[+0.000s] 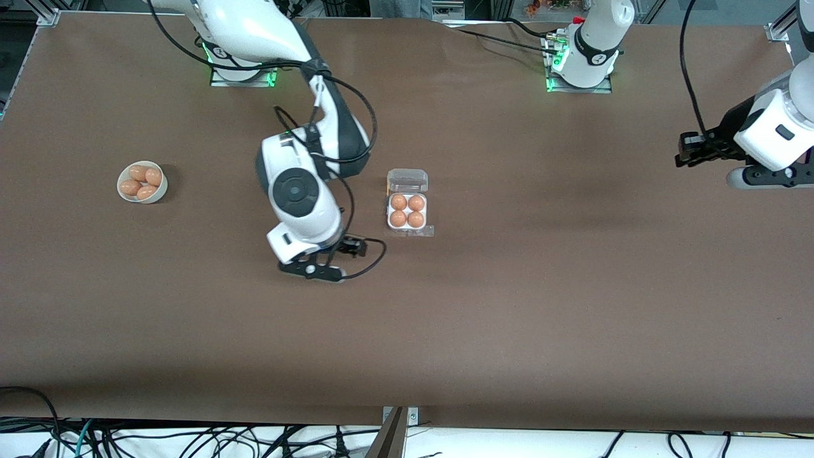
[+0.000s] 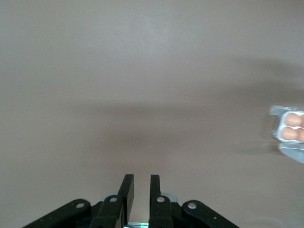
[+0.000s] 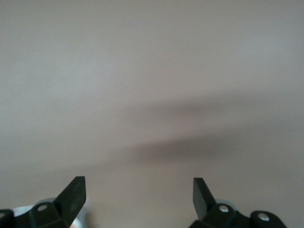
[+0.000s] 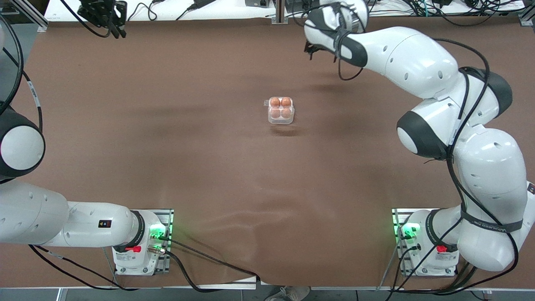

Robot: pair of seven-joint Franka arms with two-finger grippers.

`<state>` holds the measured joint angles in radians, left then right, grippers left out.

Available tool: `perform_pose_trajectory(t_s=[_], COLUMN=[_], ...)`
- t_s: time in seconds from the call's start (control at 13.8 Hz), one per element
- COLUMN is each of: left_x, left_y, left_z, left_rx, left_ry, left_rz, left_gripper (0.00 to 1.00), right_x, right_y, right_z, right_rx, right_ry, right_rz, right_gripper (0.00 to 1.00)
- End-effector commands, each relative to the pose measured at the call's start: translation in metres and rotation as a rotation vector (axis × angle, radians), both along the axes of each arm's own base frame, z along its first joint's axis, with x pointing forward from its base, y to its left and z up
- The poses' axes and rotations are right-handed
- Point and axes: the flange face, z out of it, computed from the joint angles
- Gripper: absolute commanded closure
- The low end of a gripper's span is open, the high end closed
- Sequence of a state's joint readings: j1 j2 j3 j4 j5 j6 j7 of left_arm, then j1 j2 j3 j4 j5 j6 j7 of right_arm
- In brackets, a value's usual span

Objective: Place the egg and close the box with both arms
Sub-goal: 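Withdraw the right gripper while the left gripper reaches toward the box lid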

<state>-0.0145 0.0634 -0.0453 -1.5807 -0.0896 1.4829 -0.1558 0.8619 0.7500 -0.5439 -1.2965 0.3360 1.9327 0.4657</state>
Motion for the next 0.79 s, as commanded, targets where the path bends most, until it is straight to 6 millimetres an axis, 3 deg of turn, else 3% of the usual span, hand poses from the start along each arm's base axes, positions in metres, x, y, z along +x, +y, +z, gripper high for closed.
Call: perform_pose_trajectory(t_s=[0.0, 0.14, 0.22, 0.36, 0.58, 0.72], left_x=[0.001, 0.0, 0.0, -0.004, -0.015, -0.025], left_y=[-0.033, -0.061, -0.077, -0.119, -0.182, -0.219], left_z=[-0.006, -0.015, -0.021, -0.035, -0.062, -0.08], left_rx=[-0.013, -0.007, -0.001, -0.002, 0.005, 0.02], left_ry=[0.033, 0.056, 0.07, 0.113, 0.179, 0.218], left_rz=[0.013, 0.012, 0.023, 0.07, 0.093, 0.077], left_gripper=[0.84, 0.84, 0.84, 0.84, 0.84, 0.84], right_x=[0.017, 0.022, 0.019, 0.011, -0.017, -0.033], right_y=[-0.054, -0.104, -0.125, -0.175, -0.238, -0.263], right_z=[0.028, 0.061, 0.062, 0.087, 0.118, 0.152], right_rx=[0.031, 0.104, 0.128, 0.093, -0.009, 0.015], right_ry=[0.02, 0.023, 0.056, 0.097, 0.089, 0.058], right_rz=[0.033, -0.001, -0.022, 0.004, 0.029, 0.041], right_gripper=[0.0, 0.0, 0.0, 0.0, 0.0, 0.0])
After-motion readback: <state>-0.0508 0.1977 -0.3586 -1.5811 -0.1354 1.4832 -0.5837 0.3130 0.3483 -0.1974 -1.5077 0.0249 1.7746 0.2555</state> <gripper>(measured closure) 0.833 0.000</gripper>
